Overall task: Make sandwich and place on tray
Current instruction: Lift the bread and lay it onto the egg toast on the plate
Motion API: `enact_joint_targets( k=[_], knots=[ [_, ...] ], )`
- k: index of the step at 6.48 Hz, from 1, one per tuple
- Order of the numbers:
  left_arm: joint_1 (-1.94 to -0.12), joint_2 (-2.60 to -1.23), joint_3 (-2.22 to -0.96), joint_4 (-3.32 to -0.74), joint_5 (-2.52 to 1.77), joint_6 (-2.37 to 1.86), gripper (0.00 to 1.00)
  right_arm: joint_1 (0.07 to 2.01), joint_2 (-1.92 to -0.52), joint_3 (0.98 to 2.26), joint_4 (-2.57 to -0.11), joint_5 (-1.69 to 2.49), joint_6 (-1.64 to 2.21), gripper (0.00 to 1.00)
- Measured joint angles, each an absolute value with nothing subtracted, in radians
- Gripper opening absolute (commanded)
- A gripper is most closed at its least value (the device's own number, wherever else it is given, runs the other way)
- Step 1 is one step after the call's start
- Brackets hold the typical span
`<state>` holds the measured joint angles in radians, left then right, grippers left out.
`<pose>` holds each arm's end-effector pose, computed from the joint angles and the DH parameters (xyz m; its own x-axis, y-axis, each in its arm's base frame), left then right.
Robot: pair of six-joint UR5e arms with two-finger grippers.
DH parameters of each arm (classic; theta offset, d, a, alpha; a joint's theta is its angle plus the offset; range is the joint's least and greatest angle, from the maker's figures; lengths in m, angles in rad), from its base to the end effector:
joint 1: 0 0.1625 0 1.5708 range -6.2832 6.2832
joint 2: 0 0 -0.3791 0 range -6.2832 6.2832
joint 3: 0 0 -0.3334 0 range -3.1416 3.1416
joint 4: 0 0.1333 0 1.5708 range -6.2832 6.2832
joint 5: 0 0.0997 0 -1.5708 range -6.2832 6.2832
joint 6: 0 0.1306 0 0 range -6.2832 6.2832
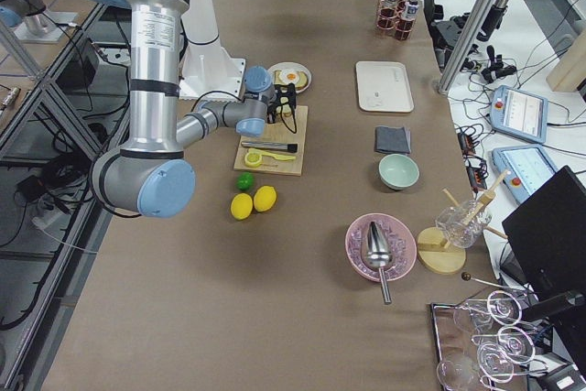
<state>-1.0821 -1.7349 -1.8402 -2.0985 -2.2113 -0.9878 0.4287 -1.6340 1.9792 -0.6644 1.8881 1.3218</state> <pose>0.1894 -0.4740 0.3747 0.4875 0.0234 -0.8728 0.2510 0.9537 0.1657 -0.3607 -0.2666 0.3723 0.3075 -0.1169 0.9443 -0.0513 0.9889 0.1391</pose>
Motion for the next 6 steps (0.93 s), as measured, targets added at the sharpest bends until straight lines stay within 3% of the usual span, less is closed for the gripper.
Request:
enact_joint_targets(
  k=[6],
  knots=[
    [-1.078,-1.725,-1.805,-2.132,-2.212,-0.988,0.97,0.383,-1.308,1.855,-0.725,1.812,1.477,0.00]
  ],
)
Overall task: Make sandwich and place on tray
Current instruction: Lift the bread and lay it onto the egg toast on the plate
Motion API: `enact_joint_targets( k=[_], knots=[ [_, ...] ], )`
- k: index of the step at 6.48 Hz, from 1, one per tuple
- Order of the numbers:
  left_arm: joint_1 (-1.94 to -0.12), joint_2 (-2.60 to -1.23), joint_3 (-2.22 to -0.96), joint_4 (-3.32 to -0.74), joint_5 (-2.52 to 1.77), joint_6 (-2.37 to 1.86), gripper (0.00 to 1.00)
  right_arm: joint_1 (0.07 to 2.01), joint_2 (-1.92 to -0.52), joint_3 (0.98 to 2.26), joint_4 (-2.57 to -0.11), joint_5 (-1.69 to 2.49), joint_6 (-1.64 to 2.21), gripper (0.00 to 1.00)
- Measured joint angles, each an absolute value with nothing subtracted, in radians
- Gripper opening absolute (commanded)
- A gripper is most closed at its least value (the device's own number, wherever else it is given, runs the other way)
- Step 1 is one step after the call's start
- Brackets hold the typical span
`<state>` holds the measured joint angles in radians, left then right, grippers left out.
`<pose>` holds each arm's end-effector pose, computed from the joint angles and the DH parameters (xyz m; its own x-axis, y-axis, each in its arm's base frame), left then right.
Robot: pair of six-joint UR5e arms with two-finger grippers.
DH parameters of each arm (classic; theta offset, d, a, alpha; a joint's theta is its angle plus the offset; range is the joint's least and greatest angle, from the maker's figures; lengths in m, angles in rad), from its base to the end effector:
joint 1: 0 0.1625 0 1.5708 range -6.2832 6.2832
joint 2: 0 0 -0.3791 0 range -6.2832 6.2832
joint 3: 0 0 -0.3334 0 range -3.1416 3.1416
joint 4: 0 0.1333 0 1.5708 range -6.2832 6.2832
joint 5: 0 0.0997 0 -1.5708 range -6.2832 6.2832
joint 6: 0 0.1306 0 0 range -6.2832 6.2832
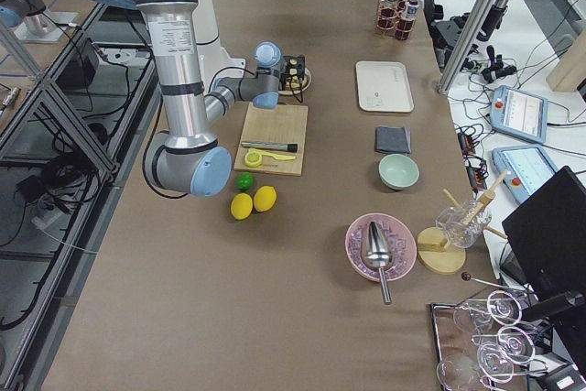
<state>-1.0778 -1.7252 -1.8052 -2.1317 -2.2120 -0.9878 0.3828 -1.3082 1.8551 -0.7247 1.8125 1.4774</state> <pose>0.1927 -0.4753 0.3905 0.4918 0.0168 -0.8705 0.2455 0.9566 0.1571 -0.4495 -0.2910 0.2795 0.1768 -0.0264 0.9839 -0.1282 0.9905 0.0496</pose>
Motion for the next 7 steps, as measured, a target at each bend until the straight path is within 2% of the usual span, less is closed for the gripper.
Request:
enact_joint_targets(
  k=[5,6,7],
  knots=[
    [-1.077,-1.724,-1.772,-2.175,-2.212,-0.989,0.97,0.366,-1.196,1.755,-0.793,1.781,1.466,0.00],
    [-1.076,-1.724,-1.772,-2.175,-2.212,-0.989,0.98,0.364,-1.192,1.744,-0.793,1.778,1.462,0.70],
    [-1.076,-1.724,-1.772,-2.175,-2.212,-0.989,0.97,0.360,-1.189,1.736,-0.793,1.773,1.460,0.97]
  ],
)
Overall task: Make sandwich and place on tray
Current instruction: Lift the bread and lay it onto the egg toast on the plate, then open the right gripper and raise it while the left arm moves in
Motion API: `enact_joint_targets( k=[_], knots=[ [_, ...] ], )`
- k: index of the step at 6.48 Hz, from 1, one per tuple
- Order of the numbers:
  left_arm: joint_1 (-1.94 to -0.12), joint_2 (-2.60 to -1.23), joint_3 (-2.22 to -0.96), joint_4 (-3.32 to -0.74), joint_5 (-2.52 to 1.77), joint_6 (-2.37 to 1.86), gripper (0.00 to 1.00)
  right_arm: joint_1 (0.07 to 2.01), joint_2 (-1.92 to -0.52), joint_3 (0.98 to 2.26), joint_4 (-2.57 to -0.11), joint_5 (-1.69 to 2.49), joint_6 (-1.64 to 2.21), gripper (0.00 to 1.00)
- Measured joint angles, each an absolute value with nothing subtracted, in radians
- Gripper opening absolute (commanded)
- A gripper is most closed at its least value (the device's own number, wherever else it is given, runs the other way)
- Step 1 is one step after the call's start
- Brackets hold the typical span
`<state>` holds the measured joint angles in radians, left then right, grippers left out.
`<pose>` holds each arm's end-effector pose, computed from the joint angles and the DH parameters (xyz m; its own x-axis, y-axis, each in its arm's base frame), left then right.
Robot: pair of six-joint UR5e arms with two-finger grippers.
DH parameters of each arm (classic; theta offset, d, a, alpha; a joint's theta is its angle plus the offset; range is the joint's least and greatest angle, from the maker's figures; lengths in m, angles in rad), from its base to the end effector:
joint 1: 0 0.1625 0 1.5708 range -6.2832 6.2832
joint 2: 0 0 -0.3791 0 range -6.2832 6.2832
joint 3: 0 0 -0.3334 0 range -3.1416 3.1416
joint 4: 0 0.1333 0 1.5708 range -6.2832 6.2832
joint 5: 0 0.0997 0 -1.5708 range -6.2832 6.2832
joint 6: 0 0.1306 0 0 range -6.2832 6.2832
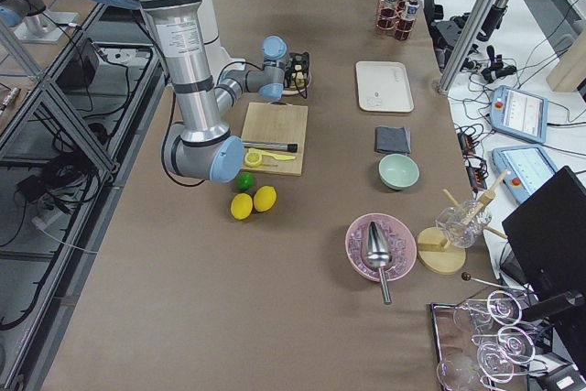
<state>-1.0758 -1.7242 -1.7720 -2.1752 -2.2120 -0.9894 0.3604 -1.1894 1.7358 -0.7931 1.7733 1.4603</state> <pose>0.1954 -0.4781 0.3999 0.4875 0.0234 -0.8728 0.2451 0.9558 0.1625 -0.4997 -0.3027 0.2757 0.2451 -0.0231 0.9692 -0.1367 0.9889 0.0581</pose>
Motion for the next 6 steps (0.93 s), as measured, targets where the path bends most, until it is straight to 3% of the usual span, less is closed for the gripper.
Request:
enact_joint_targets(
  k=[6],
  knots=[
    [-1.005,-1.749,-1.789,-2.211,-2.194,-1.135,0.97,0.418,-1.180,1.804,-0.873,1.805,1.470,0.99]
  ],
)
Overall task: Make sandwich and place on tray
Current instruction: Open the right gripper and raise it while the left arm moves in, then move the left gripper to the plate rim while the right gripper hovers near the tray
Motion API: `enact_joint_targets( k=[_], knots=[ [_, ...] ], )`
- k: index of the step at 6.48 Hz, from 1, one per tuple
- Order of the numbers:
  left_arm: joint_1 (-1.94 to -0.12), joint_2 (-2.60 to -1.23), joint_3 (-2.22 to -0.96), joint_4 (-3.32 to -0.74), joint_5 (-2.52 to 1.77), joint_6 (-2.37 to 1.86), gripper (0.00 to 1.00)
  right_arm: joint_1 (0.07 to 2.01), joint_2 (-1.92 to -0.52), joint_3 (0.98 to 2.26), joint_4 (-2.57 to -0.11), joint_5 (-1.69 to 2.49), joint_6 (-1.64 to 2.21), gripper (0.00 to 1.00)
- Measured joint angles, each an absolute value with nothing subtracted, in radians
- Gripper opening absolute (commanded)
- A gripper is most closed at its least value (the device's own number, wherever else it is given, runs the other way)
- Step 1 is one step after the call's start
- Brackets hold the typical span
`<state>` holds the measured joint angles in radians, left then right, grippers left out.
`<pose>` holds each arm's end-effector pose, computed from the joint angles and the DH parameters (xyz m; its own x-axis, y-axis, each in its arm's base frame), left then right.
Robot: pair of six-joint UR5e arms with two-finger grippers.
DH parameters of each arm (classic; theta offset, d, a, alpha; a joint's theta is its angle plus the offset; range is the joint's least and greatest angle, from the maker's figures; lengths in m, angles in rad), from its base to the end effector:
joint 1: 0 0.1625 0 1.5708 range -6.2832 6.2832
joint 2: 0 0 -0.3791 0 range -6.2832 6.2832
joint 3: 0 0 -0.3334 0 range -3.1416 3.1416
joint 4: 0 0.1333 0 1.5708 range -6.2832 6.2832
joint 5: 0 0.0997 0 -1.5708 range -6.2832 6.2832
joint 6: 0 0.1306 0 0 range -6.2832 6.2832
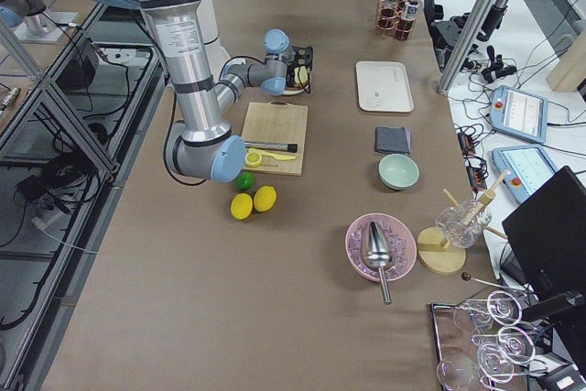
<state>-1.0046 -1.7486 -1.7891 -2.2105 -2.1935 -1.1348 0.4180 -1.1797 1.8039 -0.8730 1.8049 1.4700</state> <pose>0.2290 -0.4667 0.3753 0.4238 -0.0272 -0.9054 0.2619 0.9605 0.0938 -0.4725 -0.3226 0.2528 0.2430 0.0008 0.9700 -0.1658 0.9853 0.0407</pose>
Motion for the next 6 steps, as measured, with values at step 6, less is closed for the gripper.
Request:
enact_joint_targets(
  k=[6],
  knots=[
    [-0.588,-1.840,-1.851,-2.268,-1.753,-1.501,0.77,0.623,-1.205,1.831,-0.996,1.953,1.408,0.99]
  ],
)
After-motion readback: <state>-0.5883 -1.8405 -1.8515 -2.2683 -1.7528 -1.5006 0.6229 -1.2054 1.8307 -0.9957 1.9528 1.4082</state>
